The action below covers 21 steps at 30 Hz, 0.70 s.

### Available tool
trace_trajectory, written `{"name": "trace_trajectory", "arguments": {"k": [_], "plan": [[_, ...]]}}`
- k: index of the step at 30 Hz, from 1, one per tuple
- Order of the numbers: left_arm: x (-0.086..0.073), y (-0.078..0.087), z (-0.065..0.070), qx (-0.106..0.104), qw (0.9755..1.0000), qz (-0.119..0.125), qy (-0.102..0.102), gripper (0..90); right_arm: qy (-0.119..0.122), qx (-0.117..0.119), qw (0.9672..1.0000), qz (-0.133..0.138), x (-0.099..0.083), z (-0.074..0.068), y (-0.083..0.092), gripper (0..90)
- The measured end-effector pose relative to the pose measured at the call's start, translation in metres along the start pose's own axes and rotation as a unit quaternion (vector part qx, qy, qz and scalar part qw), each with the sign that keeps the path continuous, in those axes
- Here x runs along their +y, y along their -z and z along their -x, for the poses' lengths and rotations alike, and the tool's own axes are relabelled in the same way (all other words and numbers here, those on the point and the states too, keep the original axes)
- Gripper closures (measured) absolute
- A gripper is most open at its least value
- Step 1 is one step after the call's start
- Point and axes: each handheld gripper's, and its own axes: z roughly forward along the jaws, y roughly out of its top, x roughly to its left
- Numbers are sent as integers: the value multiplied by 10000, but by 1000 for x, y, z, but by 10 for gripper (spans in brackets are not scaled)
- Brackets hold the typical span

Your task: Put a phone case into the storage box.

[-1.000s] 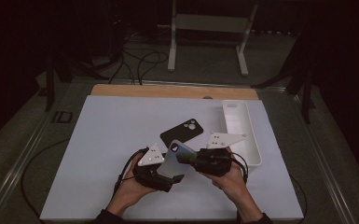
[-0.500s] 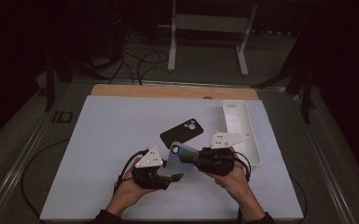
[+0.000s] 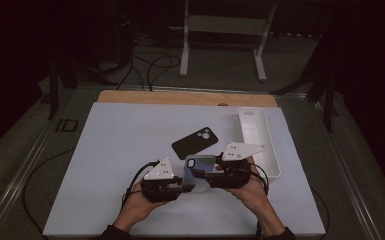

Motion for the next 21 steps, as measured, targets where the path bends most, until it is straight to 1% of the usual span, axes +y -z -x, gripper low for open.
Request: {"name": "trace_trajectory", "arguments": {"k": [1, 2, 3, 4, 5, 7, 8, 9, 10, 13, 17, 18, 19, 21], "plan": [[0, 0, 1, 15, 10000, -4, -24, 777, -18, 15, 10000, 9, 0, 0, -1, 472], [0, 0, 1, 15, 10000, -4, -24, 790, -18, 15, 10000, 9, 0, 0, -1, 472], [0, -1, 2, 35, 10000, 14, -68, 790, -27, 45, 10000, 7, 0, 0, -1, 444], [0, -1, 3, 77, 9999, 2, -91, 803, -76, 99, 9999, -5, 1, 0, -3, 391], [0, -1, 3, 117, 9999, -9, -109, 804, -56, 62, 10000, -29, 1, 0, -3, 354], [1, 0, 3, 216, 9997, -36, -114, 806, -66, -127, 9999, -51, 1, -1, -4, 271], [1, 0, 3, 216, 9997, -36, -114, 807, -66, -127, 9999, -51, 1, -1, -4, 271], [0, 1, 2, 297, 9995, -31, -92, 807, -88, -191, 9998, -53, 0, -1, -4, 228], [0, 2, 2, 316, 9995, -17, -81, 807, -128, -333, 9994, -25, 0, -1, -3, 175], [0, 3, 1, 386, 9992, 8, -61, 808, -168, -442, 9989, 7, -1, 0, 0, 140], [0, 3, 0, 462, 9989, 14, -28, 807, -205, -504, 9985, 49, -2, 0, 2, 133], [0, 3, 0, 523, 9986, 9, -4, 807, -225, -528, 9983, 63, -1, 0, 3, 132], [0, 3, -1, 544, 9985, 8, -3, 808, -231, -619, 9978, 83, -1, 0, 4, 129], [-1, 4, -1, 579, 9983, 11, 13, 807, -227, -645, 9976, 93, -1, 0, 5, 126]]}}
